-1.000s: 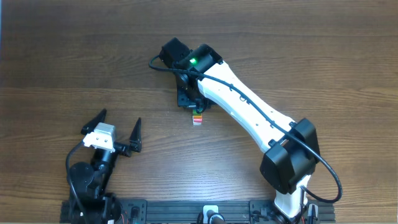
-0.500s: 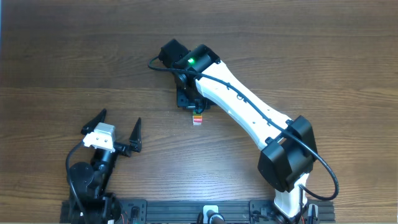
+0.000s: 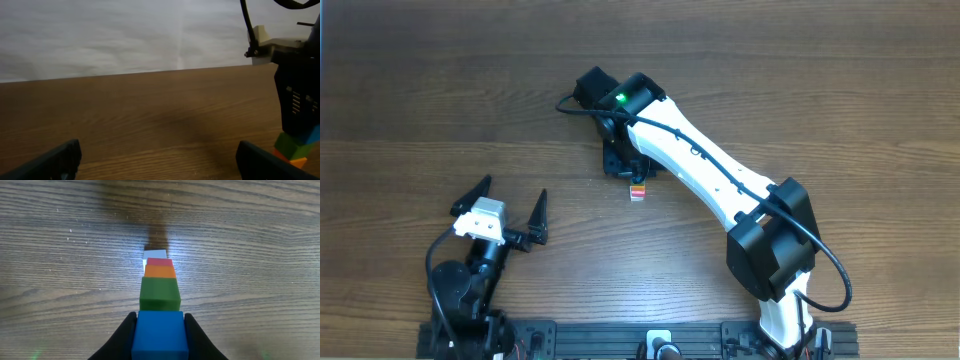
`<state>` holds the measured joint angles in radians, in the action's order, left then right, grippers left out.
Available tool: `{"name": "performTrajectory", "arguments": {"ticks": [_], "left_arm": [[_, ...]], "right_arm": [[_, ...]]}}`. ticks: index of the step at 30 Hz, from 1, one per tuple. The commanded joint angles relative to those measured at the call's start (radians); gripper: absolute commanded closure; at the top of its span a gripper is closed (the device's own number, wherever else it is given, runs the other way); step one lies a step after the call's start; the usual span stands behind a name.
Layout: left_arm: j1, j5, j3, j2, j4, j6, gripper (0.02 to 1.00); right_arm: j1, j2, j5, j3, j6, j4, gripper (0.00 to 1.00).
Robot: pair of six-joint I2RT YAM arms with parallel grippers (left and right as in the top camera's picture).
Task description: Stack Cubes
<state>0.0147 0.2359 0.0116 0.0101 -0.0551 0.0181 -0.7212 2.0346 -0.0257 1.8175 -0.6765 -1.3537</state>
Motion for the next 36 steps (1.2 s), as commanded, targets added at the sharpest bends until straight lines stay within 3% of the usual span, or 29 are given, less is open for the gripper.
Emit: {"name": "performTrajectory", "arguments": {"ticks": [1,36], "left_arm": [[-0.002,0.007,-0.006,-0.007,0.002,-0.018,0.02],[-0.002,0.007,-0.006,-0.007,0.002,-0.018,0.018]], "right_arm": [[-0.009,0.01,-0.005,0.026,-0.004,0.003,0.989],[-0.011,0.02,-0.035,0.013,-0.018,0.024,0.989]]}}
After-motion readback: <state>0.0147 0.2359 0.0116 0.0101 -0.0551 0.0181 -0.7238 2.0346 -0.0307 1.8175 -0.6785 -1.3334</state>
